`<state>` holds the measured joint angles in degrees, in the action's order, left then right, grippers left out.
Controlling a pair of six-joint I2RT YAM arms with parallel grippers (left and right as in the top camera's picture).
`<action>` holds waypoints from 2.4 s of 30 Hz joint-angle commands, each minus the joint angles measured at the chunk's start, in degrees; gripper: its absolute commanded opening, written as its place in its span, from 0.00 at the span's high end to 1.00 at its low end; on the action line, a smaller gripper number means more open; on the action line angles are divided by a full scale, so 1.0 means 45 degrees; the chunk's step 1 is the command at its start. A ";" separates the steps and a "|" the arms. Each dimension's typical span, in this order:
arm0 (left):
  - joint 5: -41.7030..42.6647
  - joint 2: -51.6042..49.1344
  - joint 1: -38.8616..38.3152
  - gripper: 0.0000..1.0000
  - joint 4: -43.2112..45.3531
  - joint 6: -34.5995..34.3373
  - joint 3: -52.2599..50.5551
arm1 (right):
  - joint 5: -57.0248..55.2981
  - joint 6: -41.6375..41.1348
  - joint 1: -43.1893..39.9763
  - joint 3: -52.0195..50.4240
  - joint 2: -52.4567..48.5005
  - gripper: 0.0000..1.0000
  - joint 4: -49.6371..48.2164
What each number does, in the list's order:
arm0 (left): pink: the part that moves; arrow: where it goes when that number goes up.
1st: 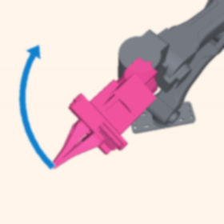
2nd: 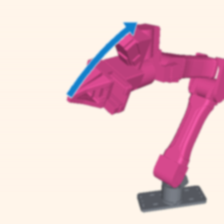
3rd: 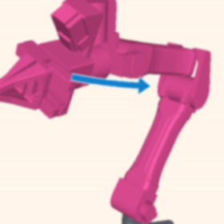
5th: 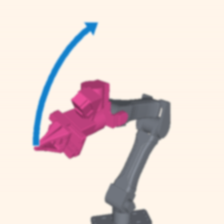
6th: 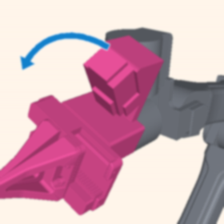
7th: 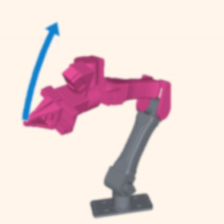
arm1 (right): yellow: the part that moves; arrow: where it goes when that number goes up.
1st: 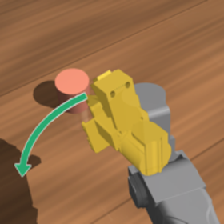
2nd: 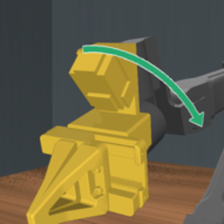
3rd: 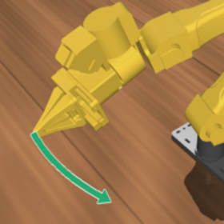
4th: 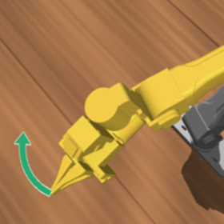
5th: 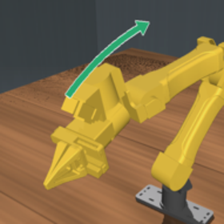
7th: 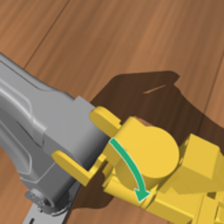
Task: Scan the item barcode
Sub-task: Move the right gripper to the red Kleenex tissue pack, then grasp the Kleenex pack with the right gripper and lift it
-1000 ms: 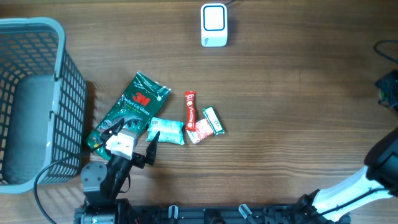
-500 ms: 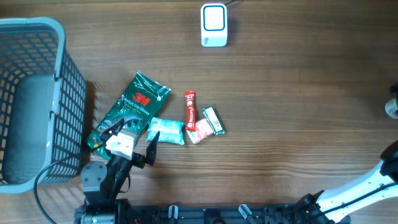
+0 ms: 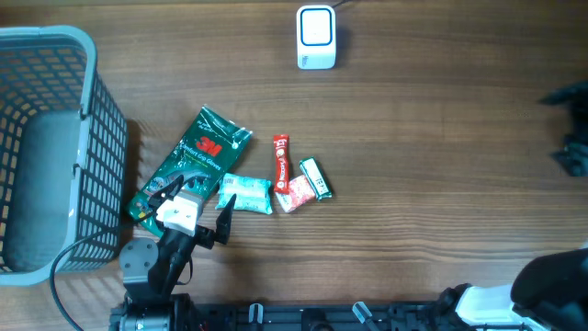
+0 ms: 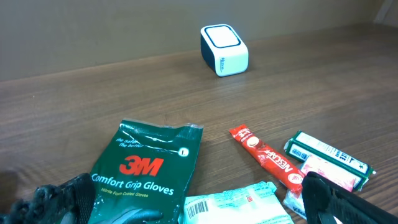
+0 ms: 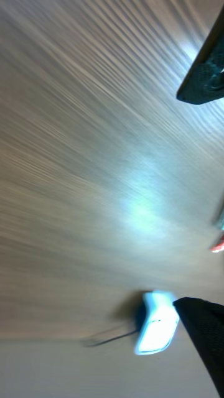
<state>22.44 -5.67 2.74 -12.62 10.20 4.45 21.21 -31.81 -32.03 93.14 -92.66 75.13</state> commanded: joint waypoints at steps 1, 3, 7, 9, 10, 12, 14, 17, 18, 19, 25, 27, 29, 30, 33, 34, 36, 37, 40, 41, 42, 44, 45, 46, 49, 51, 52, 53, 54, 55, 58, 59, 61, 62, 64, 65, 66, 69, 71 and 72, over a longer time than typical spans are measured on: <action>0.0151 0.0053 0.0019 0.00 0.0049 -0.0112 -0.0083 | 0.0301 0.1948 0.3308 -0.1438 -0.0199 0.00 0.0136; 0.0151 0.0053 0.0019 0.00 0.0049 -0.0112 -0.0083 | 0.0389 0.1957 0.5372 -0.2671 -0.0199 0.00 -0.0704; 0.0151 0.0053 0.0019 0.00 0.0053 -0.0112 -0.0083 | 0.1137 0.1588 0.9394 -0.5081 -0.0223 0.17 -0.3070; 0.0151 0.0053 0.0019 0.00 0.0053 -0.0112 -0.0083 | 0.1161 0.0665 1.1244 -0.5795 -0.0223 0.45 -0.4605; 0.0151 0.0053 0.0019 0.00 0.0049 -0.0112 -0.0083 | 0.1156 0.0588 1.1788 -0.5829 -0.0223 0.47 -0.5013; 0.0151 0.0053 0.0019 0.00 0.0053 -0.0112 -0.0083 | 0.1156 0.0597 1.2794 -0.5829 -0.0223 0.47 -0.5945; 0.0151 0.0053 0.0019 0.00 0.0049 -0.0112 -0.0083 | 0.0155 0.0214 1.3585 -0.5829 -0.0301 0.54 -0.6698; 0.0151 0.0053 0.0019 0.00 0.0053 -0.0112 -0.0083 | -0.1302 -0.1409 1.4474 -0.5829 -0.0695 0.81 -0.7499; 0.0151 0.0053 0.0019 0.00 0.0053 -0.0112 -0.0083 | -0.1287 -0.1409 1.4780 -0.5833 -0.0967 0.85 -0.8082; 0.0155 0.0053 0.0019 0.00 0.0049 -0.0112 -0.0083 | -0.1302 -0.1399 1.5086 -0.5833 -0.1263 0.86 -0.8665; 0.0151 0.0053 0.0019 0.00 0.0053 -0.0112 -0.0083 | -0.1292 -0.1967 1.6024 -0.5833 -0.3249 0.96 -0.9913; 0.0151 0.0053 0.0019 0.00 0.0049 -0.0112 -0.0083 | -0.1287 -0.1953 1.6033 -0.5833 -0.3444 0.96 -0.9530; 0.0151 0.0053 0.0019 0.00 0.0049 -0.0112 -0.0083 | -0.1282 -0.1802 1.6033 -0.5833 -0.3434 0.94 -0.9335; 0.0151 0.0053 0.0019 0.00 0.0053 -0.0112 -0.0083 | -0.1107 -0.1209 1.6033 -0.5833 -0.3434 0.90 -0.9326; 0.0151 0.0053 0.0019 0.00 0.0053 -0.0112 -0.0083 | -0.1005 0.1598 1.6033 -0.5833 -0.3434 0.40 -0.9126; 0.0151 0.0053 0.0019 0.00 0.0053 -0.0112 -0.0083 | -0.1010 0.2278 1.6033 -0.5833 -0.3434 0.31 -0.9000; 0.0151 0.0053 0.0019 0.00 0.0049 -0.0112 -0.0083 | -0.1107 0.3395 1.6033 -0.5833 -0.3434 0.20 -0.8816; 0.0151 0.0053 0.0019 0.00 0.0049 -0.0112 -0.0083 | -0.1205 0.3847 1.6033 -0.5833 -0.3434 0.17 -0.8796; 0.0151 0.0053 0.0019 0.00 0.0053 -0.0112 -0.0083 | -0.1001 0.4031 1.6028 -0.5824 -0.3434 0.16 -0.8796; 0.0151 0.0053 0.0019 0.00 0.0049 -0.0112 -0.0083 | -0.0588 0.4027 1.6028 -0.5814 -0.3434 0.17 -0.8806; 0.0151 0.0053 0.0019 0.00 0.0049 -0.0112 -0.0083 | 0.0097 0.4027 1.6028 -0.5761 -0.3434 0.18 -0.8796; 0.0151 0.0053 0.0019 0.00 0.0053 -0.0112 -0.0083 | 0.1326 0.3483 1.6033 -0.5663 -0.3434 0.24 -0.8888; 0.0151 0.0053 0.0019 0.00 0.0049 -0.0112 -0.0083 | 0.1549 0.2730 1.6033 -0.5634 -0.3434 0.31 -0.8971; 0.0151 0.0053 0.0019 0.00 0.0053 -0.0112 -0.0083 | 0.1530 -0.0903 1.6033 -0.5634 -0.3434 0.32 -0.8811; 0.0151 0.0053 0.0019 0.00 0.0053 -0.0112 -0.0083 | 0.1593 -0.4022 1.6062 -0.5629 -0.3434 0.35 -0.8607; 0.0151 0.0053 0.0019 0.00 0.0049 -0.0112 -0.0083 | 0.1598 -0.4697 1.6072 -0.5625 -0.3434 0.36 -0.8743; 0.0151 0.0053 0.0019 0.00 0.0053 -0.0112 -0.0083 | 0.1603 -0.4648 1.6072 -0.5586 -0.3419 0.36 -0.8762; 0.0151 0.0053 0.0019 0.00 0.0053 -0.0112 -0.0083 | 0.1603 -0.4571 1.6072 -0.5537 -0.3390 0.35 -0.8704; 0.0151 0.0053 0.0019 0.00 0.0053 -0.0112 -0.0083 | 0.1583 -0.4245 1.6072 -0.5421 -0.3283 0.35 -0.8490; 0.0151 0.0053 0.0019 0.00 0.0053 -0.0112 -0.0083 | 0.1569 -0.3789 1.6072 -0.5309 -0.3128 0.35 -0.8422; 0.0151 0.0053 0.0019 0.00 0.0053 -0.0112 -0.0083 | 0.0743 -0.2939 1.6072 -0.5197 -0.2501 0.35 -0.8218; 0.0151 0.0053 0.0019 0.00 0.0053 -0.0112 -0.0083 | 0.0355 -0.2749 1.6072 -0.5197 -0.2331 0.34 -0.8131; 0.0151 0.0053 0.0019 0.00 0.0049 -0.0112 -0.0083 | 0.0131 -0.1530 1.6067 -0.5197 -0.2118 0.27 -0.8140; 0.0151 0.0053 0.0019 0.00 0.0053 -0.0112 -0.0083 | 0.0112 -0.0733 1.6072 -0.5197 -0.2118 0.22 -0.8184; 0.0151 0.0053 0.0019 0.00 0.0053 -0.0112 -0.0083 | -0.0763 0.0908 1.6072 -0.5197 -0.2123 0.20 -0.8194; 0.0151 0.0053 0.0019 0.00 0.0053 -0.0112 -0.0083 | -0.1214 0.1423 1.6067 -0.5202 -0.2123 0.17 -0.8204; 0.0151 0.0053 0.0019 0.00 0.0053 -0.0112 -0.0083 | -0.1647 0.1841 1.6067 -0.5202 -0.2123 0.14 -0.8213; 0.0151 0.0053 0.0019 0.00 0.0053 -0.0112 -0.0083 | -0.2841 0.2769 1.6067 -0.5202 -0.2123 0.14 -0.8262; 0.0151 0.0053 0.0019 0.00 0.0053 -0.0112 -0.0083 | -0.2866 0.3366 1.6067 -0.5226 -0.2123 0.14 -0.8466; 0.0151 0.0053 0.0019 0.00 0.0049 -0.0112 -0.0083 | -0.2773 0.3405 1.6067 -0.5231 -0.2127 0.14 -0.8529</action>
<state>22.41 -5.67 2.72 -12.58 10.20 4.45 12.03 -22.22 40.10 68.73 -103.46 37.67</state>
